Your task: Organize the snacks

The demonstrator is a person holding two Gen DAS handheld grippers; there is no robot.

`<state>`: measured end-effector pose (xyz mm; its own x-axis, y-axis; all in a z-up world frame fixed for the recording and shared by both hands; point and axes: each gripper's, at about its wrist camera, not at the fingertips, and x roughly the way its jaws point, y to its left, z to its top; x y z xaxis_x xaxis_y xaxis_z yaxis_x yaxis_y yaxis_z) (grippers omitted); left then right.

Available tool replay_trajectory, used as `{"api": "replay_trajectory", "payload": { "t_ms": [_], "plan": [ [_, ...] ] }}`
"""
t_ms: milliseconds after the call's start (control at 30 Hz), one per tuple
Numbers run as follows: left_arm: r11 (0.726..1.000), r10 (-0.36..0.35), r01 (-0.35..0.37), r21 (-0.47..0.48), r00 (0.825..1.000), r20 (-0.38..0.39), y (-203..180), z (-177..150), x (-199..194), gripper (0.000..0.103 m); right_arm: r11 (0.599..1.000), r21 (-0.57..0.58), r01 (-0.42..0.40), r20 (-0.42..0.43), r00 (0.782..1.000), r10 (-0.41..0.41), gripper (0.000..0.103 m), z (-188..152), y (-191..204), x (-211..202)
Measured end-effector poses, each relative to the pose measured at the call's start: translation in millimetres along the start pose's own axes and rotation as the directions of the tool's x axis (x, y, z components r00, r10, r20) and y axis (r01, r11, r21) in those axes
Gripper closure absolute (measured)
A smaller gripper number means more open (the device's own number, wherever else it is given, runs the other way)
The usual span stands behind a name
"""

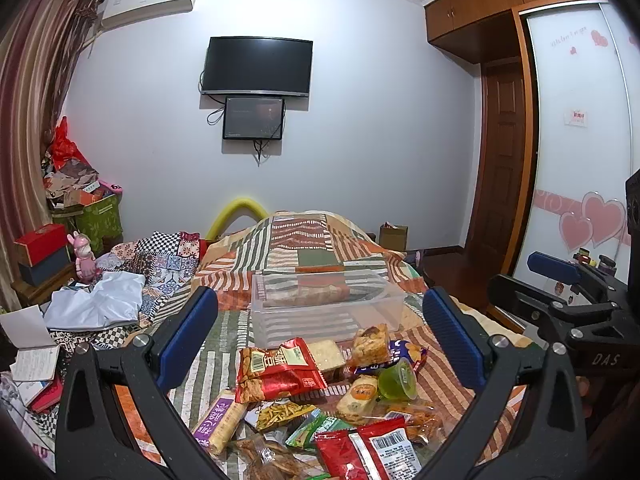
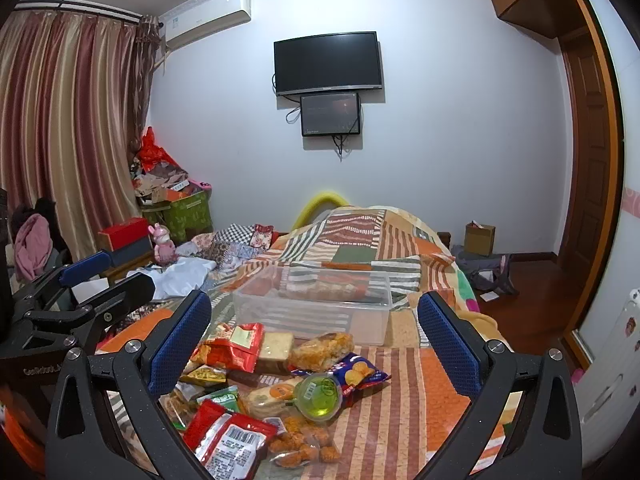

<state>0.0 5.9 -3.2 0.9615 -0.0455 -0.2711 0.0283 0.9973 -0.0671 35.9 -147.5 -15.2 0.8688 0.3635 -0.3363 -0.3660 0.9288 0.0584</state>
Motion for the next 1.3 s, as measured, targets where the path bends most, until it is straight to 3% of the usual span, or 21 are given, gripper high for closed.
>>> {"api": "replay_trajectory", "payload": {
  "t_ms": [267,533,833,1033,1300],
  "plan": [
    [1.000,0.014,-0.015,-0.016,0.998,-0.061,11,-6,21,0.000,1.000,0.008,-0.004,-0.044,0.999,0.005,0.000,-5,-9,17],
    [0.998,0.009,-0.022,-0.057,0.976,-0.219,39,-31,68,0.000,0.999,0.054,0.000,-0.188,0.982,0.010,0.000,-29,-34,55],
    [0.998,0.021,-0.044,-0.051,0.920,-0.391,63,-55,122,0.000,0.997,0.069,0.021,-0.333,0.943,0.003,0.000,-56,-52,89],
    [1.000,0.012,-0.013,0.001,0.885,-0.465,58,-62,152,0.000,0.997,0.080,-0.023,-0.377,0.925,0.051,0.000,-62,-45,98],
    [0.999,-0.013,-0.010,-0.035,0.809,-0.587,70,-80,188,0.000,0.994,0.079,-0.078,-0.413,0.905,0.103,0.006,-73,-35,110]
  ]
}}
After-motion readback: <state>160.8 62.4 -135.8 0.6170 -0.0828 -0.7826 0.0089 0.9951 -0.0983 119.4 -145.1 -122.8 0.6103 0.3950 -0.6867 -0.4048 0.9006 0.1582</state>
